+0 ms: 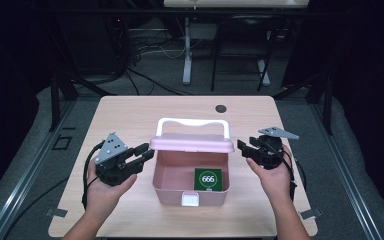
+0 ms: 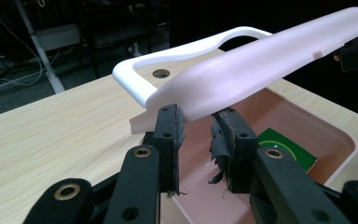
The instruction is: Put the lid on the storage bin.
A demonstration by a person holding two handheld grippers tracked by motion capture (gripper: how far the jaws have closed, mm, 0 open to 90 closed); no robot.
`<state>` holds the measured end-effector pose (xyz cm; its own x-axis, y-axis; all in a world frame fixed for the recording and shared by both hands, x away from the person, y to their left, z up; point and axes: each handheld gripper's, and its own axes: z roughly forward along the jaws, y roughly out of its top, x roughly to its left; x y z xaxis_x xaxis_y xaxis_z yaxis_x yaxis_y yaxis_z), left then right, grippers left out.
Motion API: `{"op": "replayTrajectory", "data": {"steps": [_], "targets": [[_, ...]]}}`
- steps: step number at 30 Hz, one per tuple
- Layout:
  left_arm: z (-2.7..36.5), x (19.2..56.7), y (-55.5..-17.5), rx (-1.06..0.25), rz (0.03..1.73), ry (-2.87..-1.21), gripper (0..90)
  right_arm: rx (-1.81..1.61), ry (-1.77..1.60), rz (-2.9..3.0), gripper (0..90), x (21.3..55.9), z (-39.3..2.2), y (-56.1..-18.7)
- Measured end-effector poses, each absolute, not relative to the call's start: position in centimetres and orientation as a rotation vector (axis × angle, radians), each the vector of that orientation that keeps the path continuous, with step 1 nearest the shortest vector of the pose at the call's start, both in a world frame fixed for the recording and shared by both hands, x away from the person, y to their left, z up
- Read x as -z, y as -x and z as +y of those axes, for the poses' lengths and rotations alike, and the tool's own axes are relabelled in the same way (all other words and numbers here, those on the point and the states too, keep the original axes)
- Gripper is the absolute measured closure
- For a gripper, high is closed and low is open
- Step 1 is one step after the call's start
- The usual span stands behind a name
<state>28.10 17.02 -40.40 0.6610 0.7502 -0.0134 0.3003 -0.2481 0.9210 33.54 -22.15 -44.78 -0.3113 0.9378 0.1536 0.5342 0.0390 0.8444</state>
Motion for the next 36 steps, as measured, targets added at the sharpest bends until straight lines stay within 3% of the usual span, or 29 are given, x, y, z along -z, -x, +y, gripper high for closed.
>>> {"op": "replayTrajectory", "data": {"steps": [36], "targets": [[17.5, 41.9, -26.3, -0.509, 0.825, -1.844, 73.5, -1.204, -1.485, 1.876, 50.9, 45.0, -22.2, -33.6]]}}
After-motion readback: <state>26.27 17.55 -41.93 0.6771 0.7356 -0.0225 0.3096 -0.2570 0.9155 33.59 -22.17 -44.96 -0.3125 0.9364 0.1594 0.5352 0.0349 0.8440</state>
